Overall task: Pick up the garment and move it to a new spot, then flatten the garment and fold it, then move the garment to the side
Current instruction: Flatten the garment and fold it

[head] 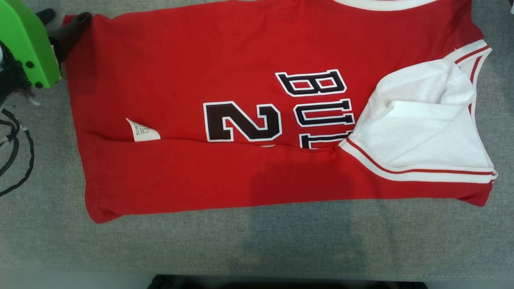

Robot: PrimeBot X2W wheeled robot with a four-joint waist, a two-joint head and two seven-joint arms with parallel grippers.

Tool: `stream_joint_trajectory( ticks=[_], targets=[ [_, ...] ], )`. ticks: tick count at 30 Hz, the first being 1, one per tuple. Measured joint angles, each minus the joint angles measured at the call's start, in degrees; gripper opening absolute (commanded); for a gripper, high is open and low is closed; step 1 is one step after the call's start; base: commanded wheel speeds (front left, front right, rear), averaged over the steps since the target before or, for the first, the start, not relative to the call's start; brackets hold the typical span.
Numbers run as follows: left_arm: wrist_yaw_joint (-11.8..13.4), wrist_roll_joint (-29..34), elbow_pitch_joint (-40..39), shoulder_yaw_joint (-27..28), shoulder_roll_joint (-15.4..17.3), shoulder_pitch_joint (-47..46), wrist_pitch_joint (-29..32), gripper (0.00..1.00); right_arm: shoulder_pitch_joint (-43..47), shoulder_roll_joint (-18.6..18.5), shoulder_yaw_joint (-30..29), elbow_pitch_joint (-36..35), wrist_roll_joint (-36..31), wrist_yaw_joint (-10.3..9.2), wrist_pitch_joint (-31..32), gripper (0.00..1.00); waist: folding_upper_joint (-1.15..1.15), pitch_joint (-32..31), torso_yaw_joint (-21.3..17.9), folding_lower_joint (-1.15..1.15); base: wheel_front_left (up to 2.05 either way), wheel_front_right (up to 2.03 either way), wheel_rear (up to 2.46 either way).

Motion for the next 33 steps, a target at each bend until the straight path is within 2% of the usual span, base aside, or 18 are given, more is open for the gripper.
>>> stream_joint_trajectory(
  ticks=[2,4,6,8,9,10,11,13,15,16,17,19,23,27,31,33],
  targets=[
    [-1.0,-0.1,1.0,-1.4,-1.0,-1.2,1.0,0.89,-0.4,0.1,0.4,2.2,-0.7,0.00,0.5,0.93,0.00,-0.4,0.3,0.00,0.00,0.00,0.00],
    [-1.5,-0.4,1.9,-2.1,-1.3,-1.9,1.9,0.95,-0.8,0.6,0.8,3.4,-0.9,0.09,0.5,0.92,0.00,-0.7,0.5,0.00,0.00,0.00,0.00],
    [-2.0,-0.5,2.5,-2.8,-1.5,-2.2,2.3,0.95,-1.2,1.3,1.3,4.3,-1.1,0.25,0.8,0.92,0.00,-1.0,0.8,0.00,0.00,0.00,0.00],
    [-2.3,-0.5,3.3,-3.0,-1.8,-2.5,2.6,0.88,-1.2,1.5,1.6,5.3,-1.1,0.62,0.9,0.91,0.00,-1.4,1.0,0.00,0.00,0.00,0.00],
    [-2.5,-0.5,3.9,-3.1,-2.1,-2.7,2.9,0.78,-1.2,1.6,1.7,5.7,-1.2,0.63,0.9,0.91,0.00,-1.6,1.1,0.00,0.00,0.00,0.00],
    [-2.6,-0.5,4.3,-3.2,-2.3,-3.0,3.2,0.74,-1.3,1.7,1.8,6.2,-1.3,0.66,1.0,0.89,0.00,-1.8,1.2,0.00,0.00,0.00,0.00],
    [-2.7,-0.5,4.5,-3.3,-2.4,-3.1,3.4,0.55,-1.4,1.7,1.9,6.5,-1.4,0.68,1.0,0.89,0.00,-1.9,1.4,0.00,0.00,0.00,0.00],
    [-2.9,-0.6,5.2,-3.3,-2.7,-3.1,3.6,0.46,-2.1,2.2,2.2,7.0,-1.5,1.07,1.3,0.88,0.00,-2.2,1.6,0.00,0.00,0.00,0.00],
    [-3.3,-1.1,5.7,-3.3,-2.8,-3.3,3.9,0.31,-2.9,2.8,2.4,7.2,-1.8,1.25,1.5,0.89,0.00,-2.3,1.8,0.00,0.00,0.00,0.00],
    [-3.5,-1.4,5.8,-3.5,-3.0,-3.5,4.0,0.00,-3.3,2.8,2.4,7.2,-2.0,1.27,1.7,0.89,0.00,-2.3,2.0,0.00,0.00,0.00,0.00],
    [-3.9,-1.9,5.8,-3.7,-3.4,-3.7,4.4,0.00,-3.7,2.7,2.4,7.3,-2.0,1.27,2.1,0.84,0.00,-2.3,2.1,0.00,0.00,0.00,0.00],
    [-4.0,-2.4,5.9,-4.1,-4.6,-4.5,4.4,0.00,-4.2,2.5,2.4,7.8,-2.1,1.27,2.5,0.87,0.00,-2.1,2.5,0.00,0.00,0.00,0.00],
    [-5.0,-2.3,6.3,-5.0,-6.4,-6.1,4.4,0.00,-5.4,2.4,2.8,9.1,-3.1,1.27,3.5,0.83,0.00,-1.7,3.6,0.00,0.00,0.00,0.00],
    [-6.0,-2.3,6.5,-6.2,-8.3,-7.8,4.3,0.00,-6.6,2.3,3.2,10.7,-3.6,1.24,4.8,0.72,0.00,-1.3,5.1,0.00,0.00,0.00,0.00],
    [-6.6,-2.3,6.6,-6.9,-9.5,-8.7,4.2,0.00,-7.7,2.8,3.6,11.5,-3.7,1.15,5.8,0.70,0.00,-0.9,6.4,0.00,0.00,0.00,0.00],
    [-7.0,-2.3,6.6,-7.2,-10.3,-9.3,3.8,0.00,-8.6,3.1,3.9,11.7,-3.7,0.99,6.6,0.73,0.00,-0.6,7.3,0.00,0.00,0.00,0.00]
  ],
)
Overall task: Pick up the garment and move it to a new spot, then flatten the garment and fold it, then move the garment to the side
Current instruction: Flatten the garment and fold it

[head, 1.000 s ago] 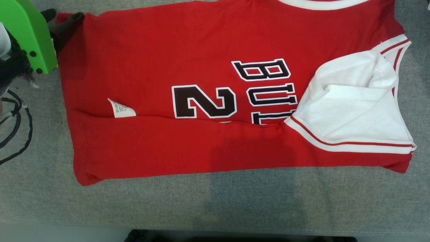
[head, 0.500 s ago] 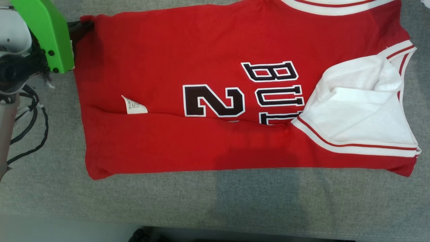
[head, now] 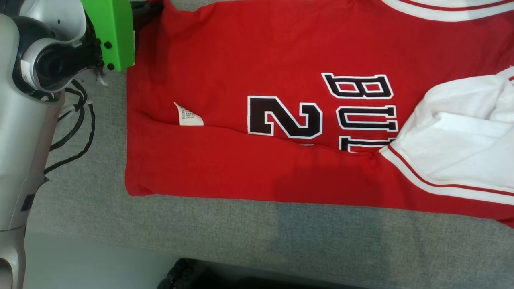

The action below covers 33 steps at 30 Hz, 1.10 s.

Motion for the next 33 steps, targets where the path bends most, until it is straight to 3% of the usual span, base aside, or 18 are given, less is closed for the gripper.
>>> stream_joint_trajectory(
  ticks=[2,9,13,26,31,32,33],
  targets=[
    [-0.5,0.0,0.0,-0.1,-0.3,-0.5,0.0,0.00,-0.9,0.1,0.4,0.3,-0.3,0.00,0.8,0.73,0.00,0.4,0.8,0.00,0.00,0.00,0.00],
    [-1.0,0.0,1.2,-0.1,-1.1,-0.9,-1.8,0.00,-2.1,1.3,1.3,1.8,-1.2,0.26,1.0,0.91,0.00,1.8,2.8,0.00,0.00,0.00,0.00],
    [-1.4,0.0,1.8,0.0,-1.1,-0.9,-2.4,0.00,-2.2,1.1,1.3,2.8,-1.3,0.26,1.0,0.95,0.00,1.9,3.0,0.00,0.00,0.00,0.00],
    [-2.0,0.0,3.3,0.0,-1.2,-0.9,-3.5,0.00,-3.0,0.2,0.5,5.5,-1.3,-0.08,0.9,0.99,0.00,1.9,2.7,0.00,0.00,0.00,0.00],
    [-2.0,-0.1,3.4,-0.2,-1.7,-1.1,-3.9,0.00,-3.0,0.5,0.2,6.5,-1.3,-0.58,0.8,0.93,0.00,2.2,3.3,0.00,0.00,0.00,0.00],
    [-2.0,-0.1,3.4,-0.2,-1.8,-1.1,-4.0,0.00,-3.0,0.8,0.1,6.6,-1.3,-0.65,0.6,0.87,0.00,2.3,3.4,0.00,0.00,0.00,0.00],
    [-2.1,-0.1,3.5,-0.2,-1.8,-1.2,-4.1,0.00,-3.0,1.2,0.0,6.8,-1.3,-0.67,0.3,0.70,0.00,2.3,3.6,0.00,0.00,0.00,0.00]
  ],
)
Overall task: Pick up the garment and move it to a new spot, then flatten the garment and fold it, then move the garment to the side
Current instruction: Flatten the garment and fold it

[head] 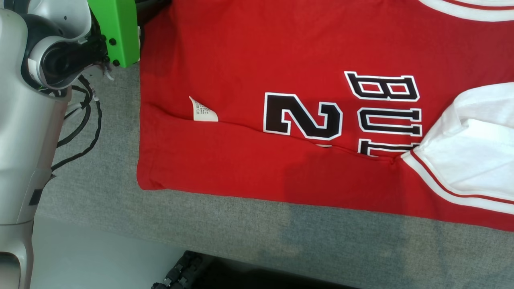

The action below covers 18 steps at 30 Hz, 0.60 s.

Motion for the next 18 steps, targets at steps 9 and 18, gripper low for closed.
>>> stream_joint_trajectory(
  ticks=[9,18],
  targets=[
    [-0.5,0.0,1.6,-0.3,-0.2,-0.7,-1.0,0.00,0.0,2.6,0.1,0.9,0.1,0.37,-2.1,0.00,0.00,-0.1,0.1,0.00,0.00,0.00,0.00],
    [-0.5,0.1,3.8,0.8,1.4,-0.5,-3.0,0.00,0.0,4.5,-2.5,-0.3,3.0,3.25,-8.2,0.00,0.00,-1.8,-1.8,0.00,0.00,0.00,0.00]
  ],
)
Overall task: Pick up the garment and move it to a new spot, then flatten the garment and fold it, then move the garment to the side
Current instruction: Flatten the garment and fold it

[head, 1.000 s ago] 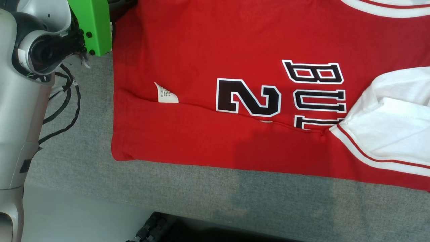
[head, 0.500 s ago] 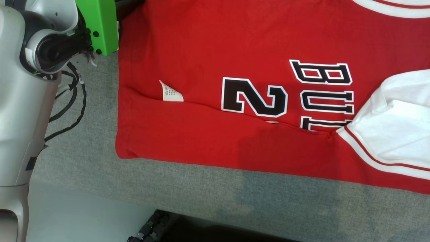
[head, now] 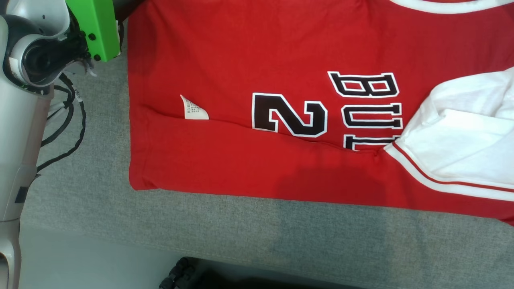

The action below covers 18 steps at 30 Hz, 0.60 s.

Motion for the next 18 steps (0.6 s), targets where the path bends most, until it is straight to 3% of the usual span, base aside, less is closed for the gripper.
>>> stream_joint_trajectory(
  ticks=[9,18],
  targets=[
    [-0.2,0.0,1.1,0.7,1.8,3.2,-2.0,0.00,3.7,-0.3,-0.7,-2.7,2.0,1.92,-5.5,0.00,0.00,-3.1,-2.3,0.00,0.00,0.00,0.00],
    [-0.7,-1.2,-1.0,2.3,2.6,8.1,-6.9,0.00,11.1,-2.2,-1.6,-7.9,3.4,2.49,-11.2,0.00,0.00,-7.3,-4.6,0.00,0.00,0.00,0.00]
  ],
)
